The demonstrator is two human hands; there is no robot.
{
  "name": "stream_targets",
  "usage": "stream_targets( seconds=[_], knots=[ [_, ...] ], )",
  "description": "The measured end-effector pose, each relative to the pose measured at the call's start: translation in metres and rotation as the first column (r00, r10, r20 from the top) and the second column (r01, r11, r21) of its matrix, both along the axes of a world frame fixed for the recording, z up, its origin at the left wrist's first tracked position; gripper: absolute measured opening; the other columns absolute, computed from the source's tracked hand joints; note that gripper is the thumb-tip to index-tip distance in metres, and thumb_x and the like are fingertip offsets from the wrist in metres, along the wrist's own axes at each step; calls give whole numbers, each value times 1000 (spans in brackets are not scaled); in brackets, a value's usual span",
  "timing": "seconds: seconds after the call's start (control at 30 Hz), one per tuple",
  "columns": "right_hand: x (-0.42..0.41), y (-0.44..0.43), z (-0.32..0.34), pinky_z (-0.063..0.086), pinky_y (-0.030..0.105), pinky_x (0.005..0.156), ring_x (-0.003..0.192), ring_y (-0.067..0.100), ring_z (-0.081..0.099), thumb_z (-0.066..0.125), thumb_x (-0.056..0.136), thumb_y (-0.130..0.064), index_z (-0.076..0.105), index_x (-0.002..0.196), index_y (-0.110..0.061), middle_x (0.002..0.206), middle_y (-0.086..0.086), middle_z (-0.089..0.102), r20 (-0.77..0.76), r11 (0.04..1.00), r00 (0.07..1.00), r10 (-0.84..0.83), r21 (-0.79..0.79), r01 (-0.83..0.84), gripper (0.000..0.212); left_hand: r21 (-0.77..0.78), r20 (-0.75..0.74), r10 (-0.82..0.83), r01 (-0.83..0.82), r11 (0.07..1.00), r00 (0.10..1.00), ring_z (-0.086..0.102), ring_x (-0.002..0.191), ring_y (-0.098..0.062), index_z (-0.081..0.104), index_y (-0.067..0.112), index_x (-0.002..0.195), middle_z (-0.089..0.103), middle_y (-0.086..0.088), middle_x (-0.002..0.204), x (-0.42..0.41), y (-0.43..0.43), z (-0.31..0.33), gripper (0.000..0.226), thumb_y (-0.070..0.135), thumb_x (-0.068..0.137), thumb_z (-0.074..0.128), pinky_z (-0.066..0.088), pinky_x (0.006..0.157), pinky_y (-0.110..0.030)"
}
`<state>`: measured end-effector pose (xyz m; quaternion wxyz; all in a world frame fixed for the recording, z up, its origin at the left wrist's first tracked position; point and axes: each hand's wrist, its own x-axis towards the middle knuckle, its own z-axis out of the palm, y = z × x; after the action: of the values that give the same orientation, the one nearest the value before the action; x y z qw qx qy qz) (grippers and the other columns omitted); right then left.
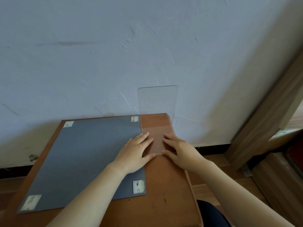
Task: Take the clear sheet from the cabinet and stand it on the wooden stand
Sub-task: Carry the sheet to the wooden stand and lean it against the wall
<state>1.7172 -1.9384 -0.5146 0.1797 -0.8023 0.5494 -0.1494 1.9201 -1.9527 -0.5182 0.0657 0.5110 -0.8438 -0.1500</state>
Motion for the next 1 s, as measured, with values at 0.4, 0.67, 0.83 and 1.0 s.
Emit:
stream_targets(
  seconds=[0.4,0.67,0.83,1.0],
  knots=[
    [-2,-12,0,18,29,112,141,13,16,49,91,-39,35,139,-20,153,-2,22,-3,999,1000,28,33,-28,53,44,33,-55,54,998,998,11,141,-9,25,33,143,13,12,154,-3,-14,12,57,49,91,42,17,114,-32],
    [13,-32,4,20,32,110,141,19,14,44,94,-34,34,139,-20,154,3,21,-54,1000,999,0,21,1,48,-38,-15,38,-39,998,999,15,140,-11,30,33,141,18,11,153,-1,-30,-1,52,46,92,40,20,114,-41],
    [13,-38,6,21,33,109,141,21,16,44,94,-35,35,139,-20,153,5,21,-104,999,994,28,22,-26,48,-97,-155,96,-112,989,983,13,140,-4,34,40,137,23,16,151,2,-29,-20,48,50,91,39,8,114,-35],
    [6,-45,10,22,31,109,140,19,19,46,93,-37,28,142,-19,153,1,21,-101,998,994,51,46,-47,55,-82,-133,94,-105,991,987,12,140,-7,32,37,139,20,13,152,1,-32,-18,50,50,91,39,10,115,-38]
  ],
)
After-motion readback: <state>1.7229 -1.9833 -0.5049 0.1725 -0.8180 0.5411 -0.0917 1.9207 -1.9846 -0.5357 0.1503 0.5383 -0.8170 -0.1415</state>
